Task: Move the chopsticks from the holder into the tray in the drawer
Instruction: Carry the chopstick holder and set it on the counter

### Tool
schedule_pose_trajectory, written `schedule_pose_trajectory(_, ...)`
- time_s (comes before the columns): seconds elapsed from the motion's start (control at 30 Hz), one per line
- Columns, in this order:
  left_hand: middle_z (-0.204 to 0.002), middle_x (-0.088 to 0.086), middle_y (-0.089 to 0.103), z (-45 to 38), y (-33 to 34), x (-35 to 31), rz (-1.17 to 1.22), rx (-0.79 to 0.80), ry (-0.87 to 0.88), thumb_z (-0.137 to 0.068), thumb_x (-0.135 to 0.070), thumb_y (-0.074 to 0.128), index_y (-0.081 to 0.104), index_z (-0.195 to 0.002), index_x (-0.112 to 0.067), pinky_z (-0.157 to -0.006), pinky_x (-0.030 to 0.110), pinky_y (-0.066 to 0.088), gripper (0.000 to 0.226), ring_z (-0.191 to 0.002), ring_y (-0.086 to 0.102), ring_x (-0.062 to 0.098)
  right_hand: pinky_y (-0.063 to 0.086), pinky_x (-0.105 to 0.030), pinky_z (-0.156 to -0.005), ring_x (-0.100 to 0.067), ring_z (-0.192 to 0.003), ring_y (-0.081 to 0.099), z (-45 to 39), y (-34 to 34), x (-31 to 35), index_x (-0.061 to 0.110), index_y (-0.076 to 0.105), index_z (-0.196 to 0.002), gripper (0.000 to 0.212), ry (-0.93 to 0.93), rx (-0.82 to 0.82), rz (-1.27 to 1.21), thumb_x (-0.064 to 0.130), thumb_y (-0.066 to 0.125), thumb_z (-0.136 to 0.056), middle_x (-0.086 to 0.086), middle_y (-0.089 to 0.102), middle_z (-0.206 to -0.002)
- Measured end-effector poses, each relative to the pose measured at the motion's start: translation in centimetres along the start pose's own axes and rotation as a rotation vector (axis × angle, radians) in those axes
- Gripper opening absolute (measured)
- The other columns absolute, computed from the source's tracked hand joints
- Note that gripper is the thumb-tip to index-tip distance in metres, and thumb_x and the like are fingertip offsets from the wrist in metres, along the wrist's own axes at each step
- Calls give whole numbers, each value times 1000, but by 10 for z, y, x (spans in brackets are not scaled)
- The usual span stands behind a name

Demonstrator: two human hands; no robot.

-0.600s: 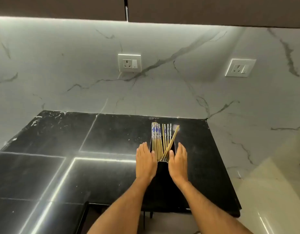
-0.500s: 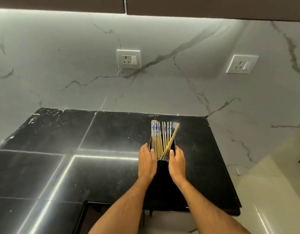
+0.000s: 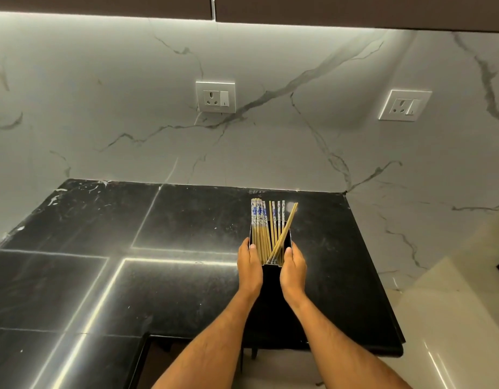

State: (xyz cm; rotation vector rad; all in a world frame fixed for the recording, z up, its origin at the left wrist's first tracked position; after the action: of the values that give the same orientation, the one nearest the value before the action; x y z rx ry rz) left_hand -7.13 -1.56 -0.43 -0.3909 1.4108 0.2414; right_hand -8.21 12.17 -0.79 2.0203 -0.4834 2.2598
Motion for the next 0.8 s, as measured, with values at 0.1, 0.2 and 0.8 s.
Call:
schedule_pose_trajectory(0.1,-138,8,56,1,-15,-3,16,-22,14,-110,-22,31,47,-145,-10,-111,45,45,40,-127,54,20,49,-34,-106,-14,-121,60,9,9,11,15,60,-136,38,-39,21,-27,19,33,-110,-3,65,-131)
schedule_pose_trajectory(0.2,-136,6,57,3,-38,-7,27,-53,43,-109,-22,32,48,-144,-11,-109,42,47,39,-125,55,18,48,-34,-107,-13,-122,59,22,24,24,16,59,-137,38,-65,55,-34,20,32,-110,-3,64,-132)
schedule_pose_trajectory(0.8,-114,0,62,106,-265,-12,28,-475,162,-106,-16,35,59,-119,-21,-93,27,49,28,-104,58,4,40,-45,-116,-23,-135,52,199,153,72,7,52,-144,40,-158,440,-82,17,34,-110,-11,57,-143)
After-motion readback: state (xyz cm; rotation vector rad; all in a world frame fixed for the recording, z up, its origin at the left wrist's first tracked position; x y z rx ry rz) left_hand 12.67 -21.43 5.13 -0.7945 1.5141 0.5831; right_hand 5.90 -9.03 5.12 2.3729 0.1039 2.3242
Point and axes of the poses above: each hand's wrist, its own z-axis away from the middle knuckle, its own y-axis out of the palm, x = y × z, the point moved 7 cm from there along -z, towards the middle knuckle
